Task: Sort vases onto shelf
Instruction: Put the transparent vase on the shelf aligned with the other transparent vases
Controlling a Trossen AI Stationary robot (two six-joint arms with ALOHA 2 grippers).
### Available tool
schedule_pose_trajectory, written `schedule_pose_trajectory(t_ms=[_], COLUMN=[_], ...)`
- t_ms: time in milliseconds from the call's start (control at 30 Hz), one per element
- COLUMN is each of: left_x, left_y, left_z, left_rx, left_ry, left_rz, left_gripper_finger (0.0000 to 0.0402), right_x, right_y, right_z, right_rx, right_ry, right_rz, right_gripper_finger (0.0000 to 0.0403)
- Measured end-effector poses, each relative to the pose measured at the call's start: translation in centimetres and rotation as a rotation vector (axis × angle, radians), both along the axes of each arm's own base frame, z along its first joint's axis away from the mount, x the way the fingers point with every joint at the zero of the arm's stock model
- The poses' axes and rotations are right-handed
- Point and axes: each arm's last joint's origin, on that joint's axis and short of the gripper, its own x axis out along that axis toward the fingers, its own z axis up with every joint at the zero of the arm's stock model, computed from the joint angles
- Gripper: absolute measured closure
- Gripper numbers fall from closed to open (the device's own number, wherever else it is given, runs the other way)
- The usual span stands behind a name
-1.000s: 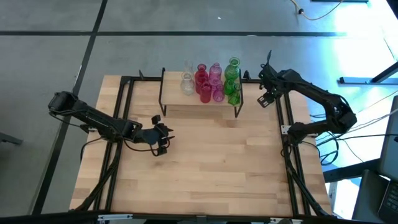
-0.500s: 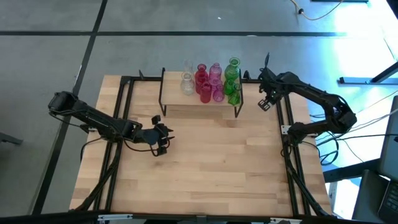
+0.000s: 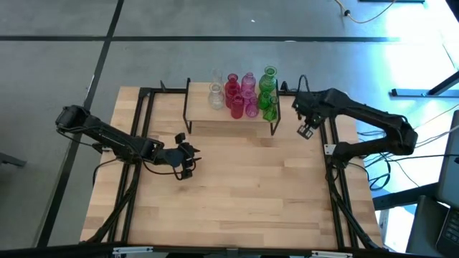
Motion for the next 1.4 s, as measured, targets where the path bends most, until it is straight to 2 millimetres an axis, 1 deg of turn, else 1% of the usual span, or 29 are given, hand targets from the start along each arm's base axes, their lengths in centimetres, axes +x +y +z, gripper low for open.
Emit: schedule_pose_trajectory(t_ms=[133, 267, 400, 600, 667, 767, 900, 1033, 1167, 1267, 1400], left_x=[-0.1, -0.1, -0.1, -0.1, -0.1, -0.1, 0.0, -0.1, -0.1, -0.1, -0.1], left_y=[-0.4, -0.7, -0.8, -0.8, -0.8, -0.8, -0.8, -0.8, -0.9, -0.9, -0.9], left_z=[0.0, 0.0, 0.0, 0.0, 0.1, 0.2, 0.3, 0.2, 0.1, 0.1, 0.2], left_rx=[-0.014, -0.014, -0.009, -0.009, -0.008, -0.007, -0.009, -0.006, -0.022, -0.028, -0.028], left_ry=[0.004, 0.004, 0.004, 0.0, 0.0, 0.0, -0.002, 0.014, 0.022, 0.023, 0.023], left_rz=[-0.031, -0.049, -0.053, -0.054, -0.054, -0.054, -0.055, -0.057, -0.076, -0.082, -0.082], left_gripper_finger=[0.0266, 0.0266, 0.0266, 0.0266, 0.0266, 0.0266, 0.0266, 0.0266, 0.0266, 0.0266, 0.0266], right_x=[0.7, 1.6, 2.9, 5.0, 6.1, 8.2, 11.7, 15.5, 19.2, 21.4, 23.7], right_y=[3.2, 5.9, 8.4, 11.6, 12.6, 14.0, 15.6, 16.3, 15.9, 14.9, 12.5], right_z=[1.7, 2.6, 2.4, 2.0, 2.3, 3.6, 5.1, 6.4, 7.7, 8.9, 10.5], right_rx=[0.051, 0.104, 0.136, 0.118, 0.086, -0.021, -0.16, -0.244, -0.32, -0.365, -0.389], right_ry=[0.019, -0.03, -0.082, -0.123, -0.137, -0.15, -0.116, -0.105, -0.096, -0.13, -0.206], right_rz=[0.047, 0.131, 0.279, 0.509, 0.596, 0.749, 0.949, 1.081, 1.16, 1.153, 1.088], right_gripper_finger=[0.0398, 0.04, 0.04, 0.04, 0.0401, 0.0401, 0.0401, 0.0401, 0.0401, 0.0401, 0.0402])
